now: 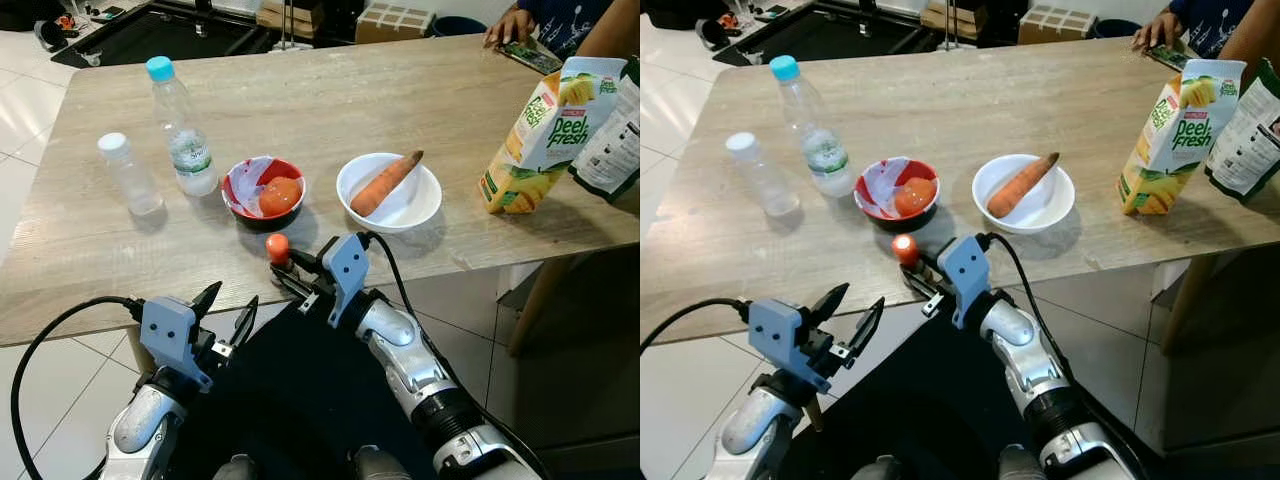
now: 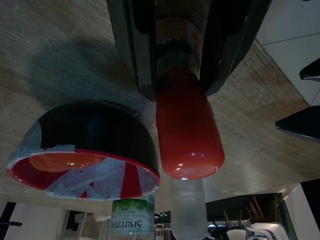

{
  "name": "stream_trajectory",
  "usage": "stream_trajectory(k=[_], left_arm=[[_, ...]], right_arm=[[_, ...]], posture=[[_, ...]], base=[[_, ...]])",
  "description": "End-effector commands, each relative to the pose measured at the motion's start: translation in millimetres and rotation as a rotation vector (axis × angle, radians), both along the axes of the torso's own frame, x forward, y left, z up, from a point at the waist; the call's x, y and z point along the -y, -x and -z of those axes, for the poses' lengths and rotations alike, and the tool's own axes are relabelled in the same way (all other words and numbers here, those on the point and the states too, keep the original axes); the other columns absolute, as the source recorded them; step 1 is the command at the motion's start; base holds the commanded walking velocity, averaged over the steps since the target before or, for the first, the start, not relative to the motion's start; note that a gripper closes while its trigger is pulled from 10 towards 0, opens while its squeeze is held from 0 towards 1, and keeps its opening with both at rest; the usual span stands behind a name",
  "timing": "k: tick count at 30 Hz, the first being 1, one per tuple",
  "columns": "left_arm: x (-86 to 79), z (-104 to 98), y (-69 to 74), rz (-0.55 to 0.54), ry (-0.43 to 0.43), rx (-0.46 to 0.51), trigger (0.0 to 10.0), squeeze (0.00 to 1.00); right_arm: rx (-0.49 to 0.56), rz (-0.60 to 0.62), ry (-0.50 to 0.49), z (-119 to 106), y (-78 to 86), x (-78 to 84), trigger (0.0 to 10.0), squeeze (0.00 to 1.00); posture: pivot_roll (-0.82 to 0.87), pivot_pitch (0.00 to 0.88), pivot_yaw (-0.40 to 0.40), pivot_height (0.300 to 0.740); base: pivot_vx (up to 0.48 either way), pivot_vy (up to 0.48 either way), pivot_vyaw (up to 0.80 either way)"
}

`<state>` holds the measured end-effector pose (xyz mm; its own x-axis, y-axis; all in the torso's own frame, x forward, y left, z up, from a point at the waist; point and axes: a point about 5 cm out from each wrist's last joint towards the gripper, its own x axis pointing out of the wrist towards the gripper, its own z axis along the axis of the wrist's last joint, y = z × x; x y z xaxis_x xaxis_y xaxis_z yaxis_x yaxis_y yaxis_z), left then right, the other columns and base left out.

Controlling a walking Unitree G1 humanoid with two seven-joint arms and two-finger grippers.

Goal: Restocking fridge

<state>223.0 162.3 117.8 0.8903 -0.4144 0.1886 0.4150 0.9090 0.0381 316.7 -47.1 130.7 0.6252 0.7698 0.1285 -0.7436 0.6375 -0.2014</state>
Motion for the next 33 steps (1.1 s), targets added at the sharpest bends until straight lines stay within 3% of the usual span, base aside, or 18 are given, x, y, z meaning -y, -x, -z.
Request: stream_trajectory(k=[1, 2, 3, 5, 6, 8, 9, 10, 18, 23, 33], left_arm=[[-6.0, 6, 3.8, -0.006, -0.036, -0.023, 10.0, 0.0], [-5.9, 6, 3.8, -0.005, -0.036, -0.023, 10.0, 0.0], [-5.9, 6, 3.8, -0.005, -0.036, -0.023, 10.0, 0.0], [-5.9, 6, 3.7, -0.004, -0.036, -0.023, 10.0, 0.0], [-5.8, 6, 3.7, -0.004, -0.036, -0.024, 10.0, 0.0], [-5.8, 6, 3.7, -0.004, -0.036, -0.024, 10.0, 0.0], [-5.7, 6, 3.6, -0.004, -0.035, -0.024, 10.0, 0.0], [-5.7, 6, 3.6, -0.004, -0.035, -0.025, 10.0, 0.0], [-5.1, 6, 3.8, -0.002, -0.031, -0.024, 10.0, 0.0], [-4.4, 6, 4.4, 0.002, -0.03, -0.027, 10.0, 0.0], [-3.8, 6, 4.3, 0.005, -0.03, -0.029, 10.0, 0.0]], right_arm=[[-0.067, 0.022, 0.023, 14, 1.3, 5.3, 10.0, 0.83], [-0.068, 0.028, 0.022, 14, 0.5, 6.3, 10.0, 0.83], [-0.069, 0.032, 0.02, 14, -0.2, 7.2, 10.0, 1.0], [-0.066, 0.044, 0.02, 13, -1.6, 8.1, 10.0, 0.98], [-0.065, 0.051, 0.009, 11, -2.6, 8.6, 10.0, 0.41], [-0.065, 0.051, 0.009, 11, -2.6, 8.6, 10.0, 0.41], [-0.065, 0.056, 0.002, 10, -3.3, 8.8, 10.0, 0.16], [-0.068, 0.062, -0.013, 9, -4.2, 9.1, 10.0, 0.0], [-0.102, 0.071, -0.151, -3, -6.8, 3.0, 10.0, 0.0], [-0.104, 0.007, -0.229, -11, -2.5, -4.5, 10.0, 0.0], [-0.107, -0.035, -0.245, -13, 1.9, -15.0, 10.0, 0.0]], posture=[[-0.12, 0.18, 0.033, 0.74], [-0.12, 0.18, 0.033, 0.74], [-0.12, 0.18, 0.033, 0.74], [-0.12, 0.18, 0.033, 0.74], [-0.12, 0.18, 0.033, 0.74], [-0.12, 0.18, 0.033, 0.74], [-0.12, 0.18, 0.033, 0.74], [-0.12, 0.18, 0.033, 0.74], [-0.12, 0.182, 0.032, 0.74], [-0.12, 0.182, 0.032, 0.74], [-0.12, 0.184, 0.033, 0.74]], base=[[0.0, 0.0, 0.0], [0.0, 0.0, 0.0], [0.0, 0.0, 0.0], [0.0, 0.0, 0.0], [0.0, 0.0, 0.0], [0.0, 0.0, 0.0], [0.0, 0.0, 0.0], [0.0, 0.0, 0.0], [0.0, 0.0, 0.0], [0.0, 0.0, 0.0], [0.0, 0.0, 0.0]])
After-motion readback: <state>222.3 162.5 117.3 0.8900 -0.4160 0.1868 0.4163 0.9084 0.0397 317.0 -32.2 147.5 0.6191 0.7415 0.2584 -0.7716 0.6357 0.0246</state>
